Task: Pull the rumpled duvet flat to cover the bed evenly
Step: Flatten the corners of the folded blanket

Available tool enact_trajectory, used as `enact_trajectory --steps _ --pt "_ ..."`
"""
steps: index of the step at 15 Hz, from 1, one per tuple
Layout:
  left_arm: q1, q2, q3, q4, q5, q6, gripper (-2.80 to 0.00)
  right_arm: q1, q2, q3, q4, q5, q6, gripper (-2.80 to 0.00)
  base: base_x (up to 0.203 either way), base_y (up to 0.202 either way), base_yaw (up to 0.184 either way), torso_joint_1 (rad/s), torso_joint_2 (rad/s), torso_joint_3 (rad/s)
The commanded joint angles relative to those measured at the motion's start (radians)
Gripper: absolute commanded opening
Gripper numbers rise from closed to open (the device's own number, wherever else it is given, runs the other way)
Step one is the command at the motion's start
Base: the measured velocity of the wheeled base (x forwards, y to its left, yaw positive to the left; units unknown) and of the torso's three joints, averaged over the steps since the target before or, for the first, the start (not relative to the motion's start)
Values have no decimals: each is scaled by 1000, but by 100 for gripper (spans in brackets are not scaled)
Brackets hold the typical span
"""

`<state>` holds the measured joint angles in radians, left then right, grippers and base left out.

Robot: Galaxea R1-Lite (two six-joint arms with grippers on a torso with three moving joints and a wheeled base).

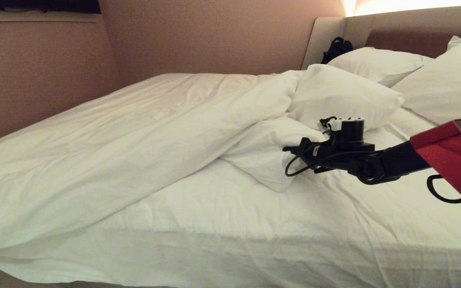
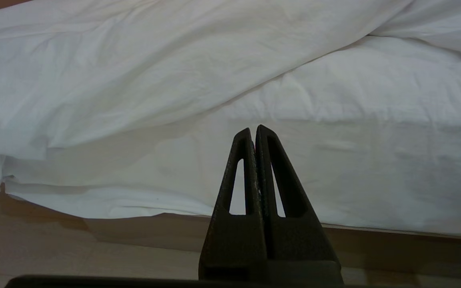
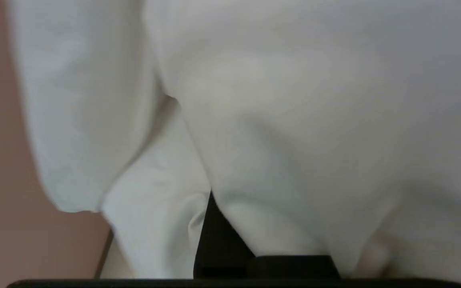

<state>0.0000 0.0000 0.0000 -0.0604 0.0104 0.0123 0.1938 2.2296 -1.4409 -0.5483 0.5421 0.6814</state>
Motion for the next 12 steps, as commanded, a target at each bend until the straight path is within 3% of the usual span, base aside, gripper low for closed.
enact_trajectory --steps 1,12 --pt "0 0 0 1 0 0 -280 0 -79 15 -3 4 16 -280 0 0 0 0 0 0" --pt "0 0 0 1 0 0 -280 -46 -525 42 206 11 92 -280 0 0 0 0 0 0"
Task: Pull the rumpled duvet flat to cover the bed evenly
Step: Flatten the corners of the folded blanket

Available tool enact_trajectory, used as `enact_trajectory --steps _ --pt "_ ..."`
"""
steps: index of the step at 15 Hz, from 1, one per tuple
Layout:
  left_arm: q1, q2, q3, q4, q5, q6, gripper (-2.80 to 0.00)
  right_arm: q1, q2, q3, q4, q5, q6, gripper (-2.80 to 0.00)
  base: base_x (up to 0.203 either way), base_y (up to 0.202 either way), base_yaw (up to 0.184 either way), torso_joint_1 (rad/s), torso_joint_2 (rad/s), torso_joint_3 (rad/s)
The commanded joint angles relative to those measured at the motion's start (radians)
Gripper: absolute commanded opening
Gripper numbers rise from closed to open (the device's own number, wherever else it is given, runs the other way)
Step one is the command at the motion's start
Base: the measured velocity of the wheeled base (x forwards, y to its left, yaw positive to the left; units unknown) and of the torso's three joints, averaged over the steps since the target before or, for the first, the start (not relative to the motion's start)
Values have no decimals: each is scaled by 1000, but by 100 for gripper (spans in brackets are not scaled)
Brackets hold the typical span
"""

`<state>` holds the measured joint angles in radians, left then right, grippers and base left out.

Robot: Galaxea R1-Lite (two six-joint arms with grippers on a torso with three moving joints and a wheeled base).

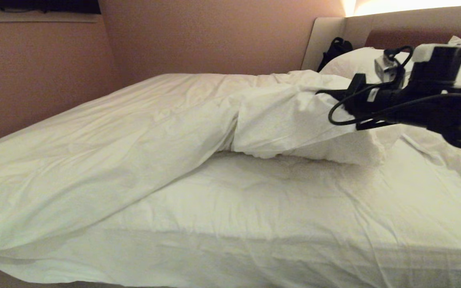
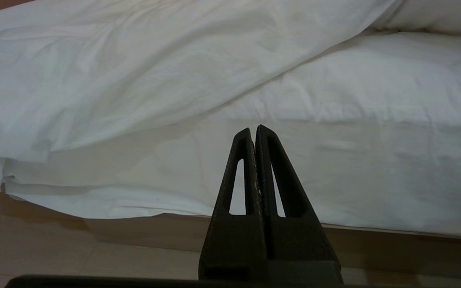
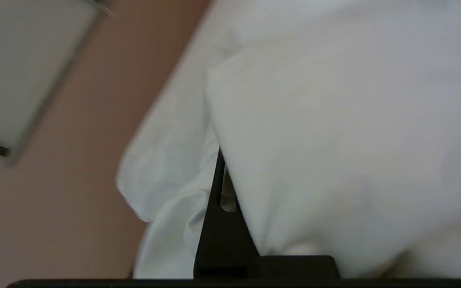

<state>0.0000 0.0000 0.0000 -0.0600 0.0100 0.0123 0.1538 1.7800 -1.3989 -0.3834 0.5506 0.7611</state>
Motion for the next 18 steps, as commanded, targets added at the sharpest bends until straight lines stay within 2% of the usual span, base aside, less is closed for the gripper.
enact_trajectory --steps 1,8,11,14,18 --pt "1 0 0 0 1 0 -280 -19 -126 0 58 3 24 -280 0 0 0 0 0 0" --pt "1 0 0 0 1 0 -280 -136 -364 -8 162 3 38 -280 0 0 0 0 0 0" --pt "0 0 0 -1 1 0 -280 -211 -443 -10 184 3 38 -280 0 0 0 0 0 0" --pt "0 0 0 -1 1 0 -280 -282 -484 -13 186 3 39 -280 0 0 0 0 0 0" --pt "0 0 0 -1 1 0 -280 -329 -495 -26 200 2 41 -280 0 0 0 0 0 0"
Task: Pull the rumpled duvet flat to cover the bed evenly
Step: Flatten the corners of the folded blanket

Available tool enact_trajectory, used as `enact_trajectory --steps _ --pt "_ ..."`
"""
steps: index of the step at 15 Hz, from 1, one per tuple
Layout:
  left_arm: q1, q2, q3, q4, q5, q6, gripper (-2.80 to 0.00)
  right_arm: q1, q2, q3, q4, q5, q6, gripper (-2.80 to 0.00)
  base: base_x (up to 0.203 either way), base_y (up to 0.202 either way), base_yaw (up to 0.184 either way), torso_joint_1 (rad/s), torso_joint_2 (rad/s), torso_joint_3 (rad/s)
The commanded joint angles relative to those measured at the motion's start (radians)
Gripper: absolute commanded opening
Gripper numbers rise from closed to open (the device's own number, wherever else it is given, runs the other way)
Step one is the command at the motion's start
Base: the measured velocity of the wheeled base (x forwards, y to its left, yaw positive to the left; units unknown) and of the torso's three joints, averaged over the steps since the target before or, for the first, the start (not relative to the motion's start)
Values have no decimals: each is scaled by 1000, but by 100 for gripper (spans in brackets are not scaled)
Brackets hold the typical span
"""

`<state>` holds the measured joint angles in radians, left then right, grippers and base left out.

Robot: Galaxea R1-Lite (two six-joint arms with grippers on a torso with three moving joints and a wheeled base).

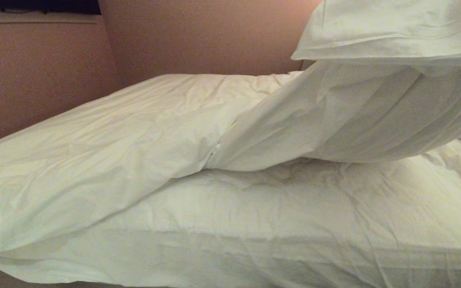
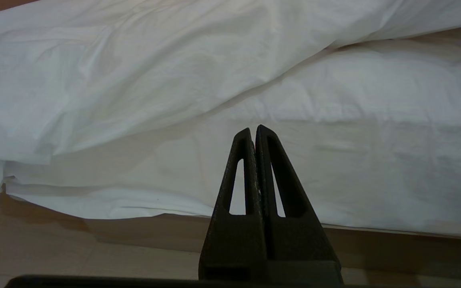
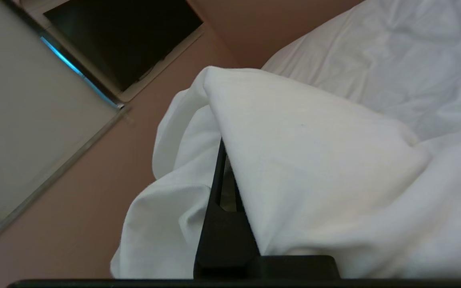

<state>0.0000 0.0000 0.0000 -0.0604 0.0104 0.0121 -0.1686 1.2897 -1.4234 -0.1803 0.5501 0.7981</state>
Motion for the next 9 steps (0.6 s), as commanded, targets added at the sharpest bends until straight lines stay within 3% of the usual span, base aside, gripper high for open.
enact_trajectory --steps 1,9 --pt "0 0 0 1 0 0 -280 -26 -10 -2 -4 2 4 -280 0 0 0 0 0 0" --pt "0 0 0 1 0 0 -280 -105 -153 20 -2 -4 32 -280 0 0 0 0 0 0"
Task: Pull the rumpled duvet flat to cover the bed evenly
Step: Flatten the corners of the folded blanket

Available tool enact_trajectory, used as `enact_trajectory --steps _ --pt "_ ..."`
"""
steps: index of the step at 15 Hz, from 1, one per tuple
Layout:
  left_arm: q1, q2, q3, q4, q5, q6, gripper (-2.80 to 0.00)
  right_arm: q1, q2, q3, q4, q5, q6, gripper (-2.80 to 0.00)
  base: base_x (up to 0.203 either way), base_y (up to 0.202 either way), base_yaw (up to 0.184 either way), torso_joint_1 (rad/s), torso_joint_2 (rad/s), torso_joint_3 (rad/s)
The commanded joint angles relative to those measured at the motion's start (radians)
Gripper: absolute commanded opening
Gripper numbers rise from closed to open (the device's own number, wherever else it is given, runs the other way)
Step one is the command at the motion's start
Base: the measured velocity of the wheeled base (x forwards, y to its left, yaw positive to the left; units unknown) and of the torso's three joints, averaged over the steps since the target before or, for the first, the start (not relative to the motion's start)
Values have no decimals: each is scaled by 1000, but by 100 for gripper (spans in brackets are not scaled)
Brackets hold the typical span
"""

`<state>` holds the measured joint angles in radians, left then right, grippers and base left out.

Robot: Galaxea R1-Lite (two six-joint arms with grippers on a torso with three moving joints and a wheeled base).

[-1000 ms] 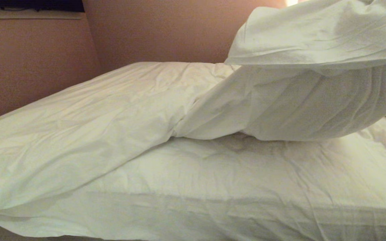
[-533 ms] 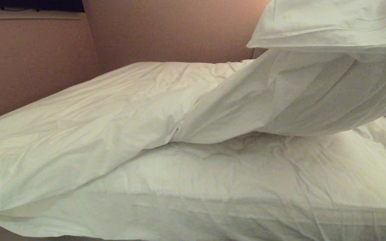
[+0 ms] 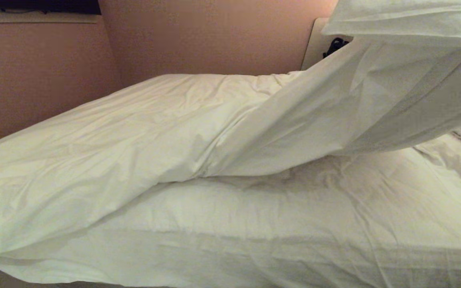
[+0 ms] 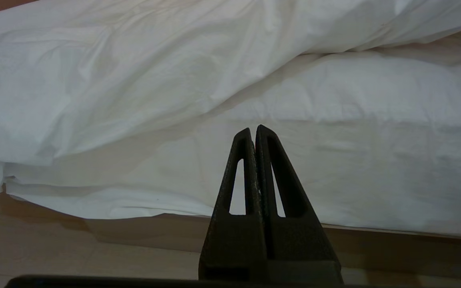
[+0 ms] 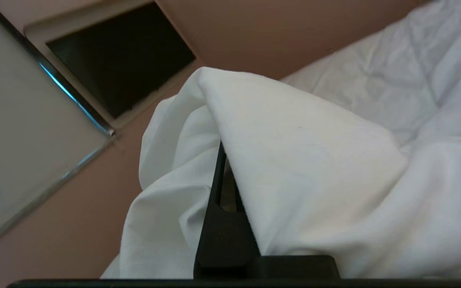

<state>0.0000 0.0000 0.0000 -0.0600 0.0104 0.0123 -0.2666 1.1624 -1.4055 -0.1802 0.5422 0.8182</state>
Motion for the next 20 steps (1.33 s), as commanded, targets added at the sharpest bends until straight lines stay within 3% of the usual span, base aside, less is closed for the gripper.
enact_trajectory --steps 1,8,20 --pt "0 0 0 -1 0 0 -280 -17 -45 3 -2 3 21 -280 0 0 0 0 0 0" --pt "0 0 0 0 0 0 -280 -58 -233 74 -11 1 26 -280 0 0 0 0 0 0" --pt "0 0 0 -1 0 0 -280 -57 -140 66 -12 10 17 -280 0 0 0 0 0 0"
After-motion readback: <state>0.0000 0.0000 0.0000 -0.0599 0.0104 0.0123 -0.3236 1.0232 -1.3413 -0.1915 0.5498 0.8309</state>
